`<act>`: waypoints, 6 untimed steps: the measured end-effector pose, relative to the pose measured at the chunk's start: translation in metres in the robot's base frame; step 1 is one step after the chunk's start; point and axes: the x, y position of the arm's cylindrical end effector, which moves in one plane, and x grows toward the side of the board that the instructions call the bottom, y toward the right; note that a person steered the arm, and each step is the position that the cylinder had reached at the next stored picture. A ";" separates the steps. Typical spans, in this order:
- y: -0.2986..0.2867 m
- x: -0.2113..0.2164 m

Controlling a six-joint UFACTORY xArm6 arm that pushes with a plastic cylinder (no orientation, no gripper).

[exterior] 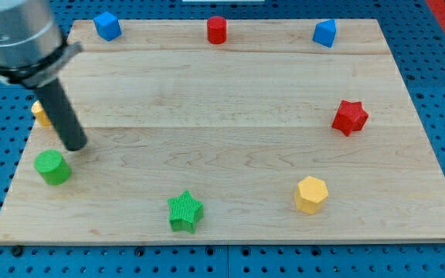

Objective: Slightly move the green circle to the bottom left corner of the board

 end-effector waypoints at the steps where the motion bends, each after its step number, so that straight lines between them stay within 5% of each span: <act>1: 0.004 0.016; 2: 0.021 0.025; 3: 0.104 0.007; 6: 0.444 0.042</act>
